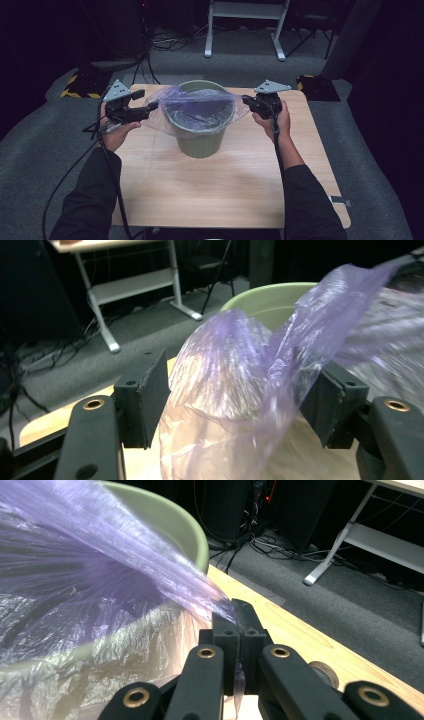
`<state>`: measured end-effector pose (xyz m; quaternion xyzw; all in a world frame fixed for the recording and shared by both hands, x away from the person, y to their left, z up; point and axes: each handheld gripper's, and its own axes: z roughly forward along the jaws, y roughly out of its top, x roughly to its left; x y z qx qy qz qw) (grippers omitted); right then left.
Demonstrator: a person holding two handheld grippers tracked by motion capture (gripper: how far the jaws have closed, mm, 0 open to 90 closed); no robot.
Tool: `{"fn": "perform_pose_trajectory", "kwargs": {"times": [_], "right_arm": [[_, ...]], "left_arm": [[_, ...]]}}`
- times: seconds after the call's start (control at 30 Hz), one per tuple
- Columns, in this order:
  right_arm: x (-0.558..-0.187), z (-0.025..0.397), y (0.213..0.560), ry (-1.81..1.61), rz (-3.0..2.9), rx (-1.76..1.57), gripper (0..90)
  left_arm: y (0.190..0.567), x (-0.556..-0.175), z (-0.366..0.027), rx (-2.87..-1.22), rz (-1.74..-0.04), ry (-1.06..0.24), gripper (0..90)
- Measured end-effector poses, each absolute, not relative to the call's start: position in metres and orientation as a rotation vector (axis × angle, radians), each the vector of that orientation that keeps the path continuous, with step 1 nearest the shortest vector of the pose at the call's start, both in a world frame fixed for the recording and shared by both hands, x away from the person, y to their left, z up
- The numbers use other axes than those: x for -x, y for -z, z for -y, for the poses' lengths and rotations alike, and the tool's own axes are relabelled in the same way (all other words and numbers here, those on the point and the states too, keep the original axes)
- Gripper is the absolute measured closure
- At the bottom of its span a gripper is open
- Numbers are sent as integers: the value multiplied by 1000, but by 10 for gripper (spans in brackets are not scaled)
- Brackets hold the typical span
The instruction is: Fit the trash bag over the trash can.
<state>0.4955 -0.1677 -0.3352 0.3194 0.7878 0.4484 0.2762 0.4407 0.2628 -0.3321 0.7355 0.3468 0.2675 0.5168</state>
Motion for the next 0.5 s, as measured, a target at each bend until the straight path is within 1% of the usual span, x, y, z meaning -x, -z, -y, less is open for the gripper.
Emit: {"fn": "perform_pose_trajectory", "kwargs": {"times": [0.1, 0.17, 0.2, 0.23, 0.27, 0.3, 0.33, 0.43, 0.47, 0.5], "right_arm": [[-492, 170, 334, -1209, -2116, -853, 900], [-491, 171, 334, -1204, -2109, -850, 900], [-490, 172, 334, -1210, -2107, -853, 880], [-489, 173, 334, -1229, -2111, -833, 794], [-488, 174, 333, -1244, -2112, -811, 682], [-487, 173, 332, -1249, -2118, -800, 631], [-485, 172, 331, -1253, -2133, -777, 548], [-481, 168, 327, -1242, -2138, -714, 378], [-480, 166, 326, -1250, -2135, -696, 335], [-479, 164, 324, -1259, -2132, -678, 316]], "left_arm": [[332, -427, -268, -1757, -790, -641, 303], [333, -420, -270, -1759, -771, -616, 280], [334, -418, -270, -1772, -770, -616, 263], [334, -418, -269, -1796, -769, -620, 269], [335, -419, -267, -1816, -780, -636, 299], [336, -421, -265, -1828, -792, -652, 312], [336, -422, -265, -1830, -794, -651, 350], [337, -430, -264, -1841, -797, -633, 426], [337, -432, -263, -1843, -797, -634, 461], [336, -434, -262, -1845, -799, -646, 474]]}}
